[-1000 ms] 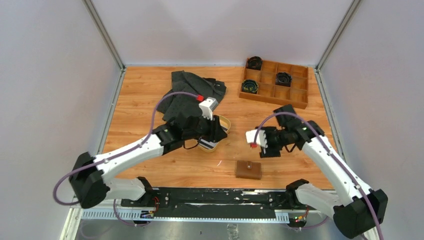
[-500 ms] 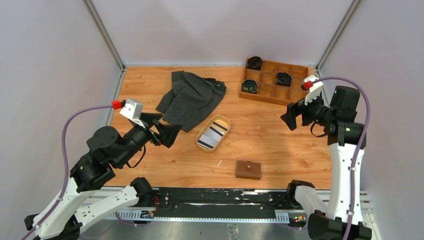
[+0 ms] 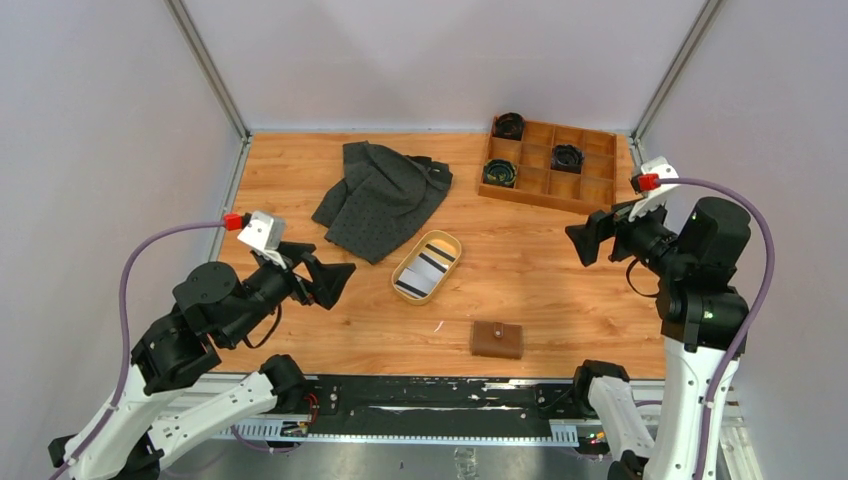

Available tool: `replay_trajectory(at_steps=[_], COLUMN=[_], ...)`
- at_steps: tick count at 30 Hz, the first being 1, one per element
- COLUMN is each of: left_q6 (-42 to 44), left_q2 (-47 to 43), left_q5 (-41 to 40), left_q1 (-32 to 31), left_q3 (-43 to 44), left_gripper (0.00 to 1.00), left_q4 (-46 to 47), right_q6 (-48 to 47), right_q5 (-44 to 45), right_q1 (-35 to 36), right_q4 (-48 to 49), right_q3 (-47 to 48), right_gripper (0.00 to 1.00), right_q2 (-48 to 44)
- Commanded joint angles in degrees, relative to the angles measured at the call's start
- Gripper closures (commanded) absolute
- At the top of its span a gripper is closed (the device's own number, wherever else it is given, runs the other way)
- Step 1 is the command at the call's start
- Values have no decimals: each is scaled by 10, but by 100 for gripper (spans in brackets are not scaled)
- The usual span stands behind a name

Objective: Put the credit cards into the card holder
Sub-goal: Reset both arms

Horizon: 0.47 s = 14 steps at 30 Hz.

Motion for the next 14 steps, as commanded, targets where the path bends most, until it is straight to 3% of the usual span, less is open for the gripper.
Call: replay_trajectory(at_steps=[1,14], left_q6=[-9,-16], left_q2=[-5,-6], left_q5=[16,16], left_q1=[4,4], left_q3=[-13,-32], left_gripper=[0,0], left_q4=[-11,-10], right_q6=[35,37], right_q5=[20,9], right_q1=[-9,-9], right_q4=[16,40], right_q3=[-9,-26], right_gripper=[0,0], right_q2=[-11,29])
